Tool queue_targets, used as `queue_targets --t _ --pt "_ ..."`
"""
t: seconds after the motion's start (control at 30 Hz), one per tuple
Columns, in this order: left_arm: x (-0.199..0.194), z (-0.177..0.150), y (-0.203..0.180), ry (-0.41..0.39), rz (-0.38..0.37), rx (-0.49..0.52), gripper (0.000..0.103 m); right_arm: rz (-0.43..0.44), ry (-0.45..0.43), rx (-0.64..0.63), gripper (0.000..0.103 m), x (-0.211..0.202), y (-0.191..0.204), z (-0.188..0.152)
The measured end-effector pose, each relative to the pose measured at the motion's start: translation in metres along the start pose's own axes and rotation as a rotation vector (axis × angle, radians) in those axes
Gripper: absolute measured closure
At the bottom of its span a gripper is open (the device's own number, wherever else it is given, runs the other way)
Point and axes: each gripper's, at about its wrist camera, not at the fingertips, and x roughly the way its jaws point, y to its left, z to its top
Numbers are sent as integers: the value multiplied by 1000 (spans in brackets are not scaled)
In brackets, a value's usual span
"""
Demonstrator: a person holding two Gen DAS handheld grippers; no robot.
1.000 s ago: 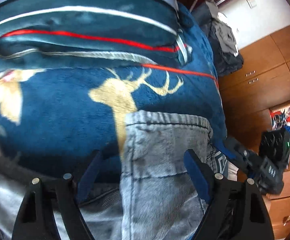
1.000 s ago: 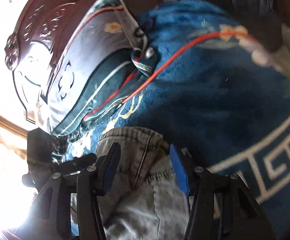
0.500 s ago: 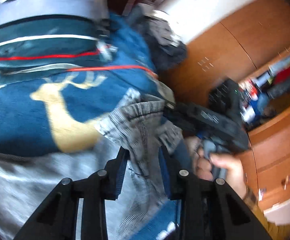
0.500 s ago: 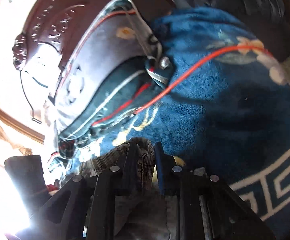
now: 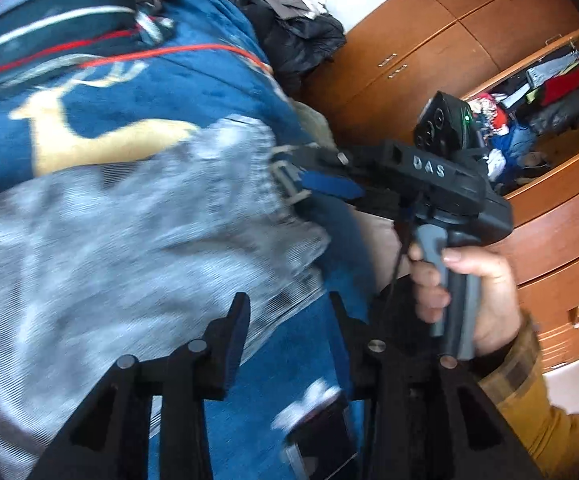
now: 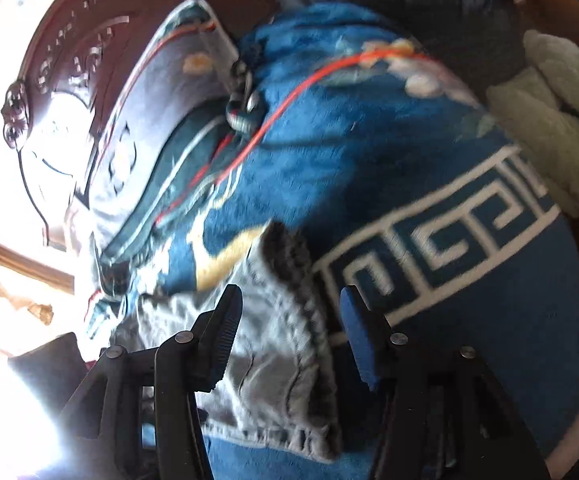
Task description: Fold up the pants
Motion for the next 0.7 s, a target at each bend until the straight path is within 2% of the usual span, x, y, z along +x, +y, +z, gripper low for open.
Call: queue_targets --t 0.1,0.2,0.27,0.33,0.4,0.5,0.57,0.63,0.7 --pt "-32 -19 26 -26 113 3 53 -56 65 -51 52 0 14 -18" --pt "-59 -45 60 -16 201 -38 53 -91 100 -138 52 -4 26 -40" --pt "-72 -61 82 -8 255 -74 53 -136 114 -186 57 0 31 -51" --pt "-75 -72 98 7 306 -98 53 -241 123 -274 88 10 40 -57" --pt "-76 -81 112 15 348 -124 53 -247 104 -312 92 8 46 -60" --pt "-84 -91 120 9 337 -140 53 -262 18 -372 93 -15 63 -69" --pt "-86 -97 123 24 342 -133 53 -258 -14 -343 93 -29 59 -77" --pt "-83 -103 128 42 344 -133 53 -274 6 -287 93 -29 46 -83" --pt "-77 -105 136 37 336 -129 53 -308 85 -231 93 -12 28 -90"
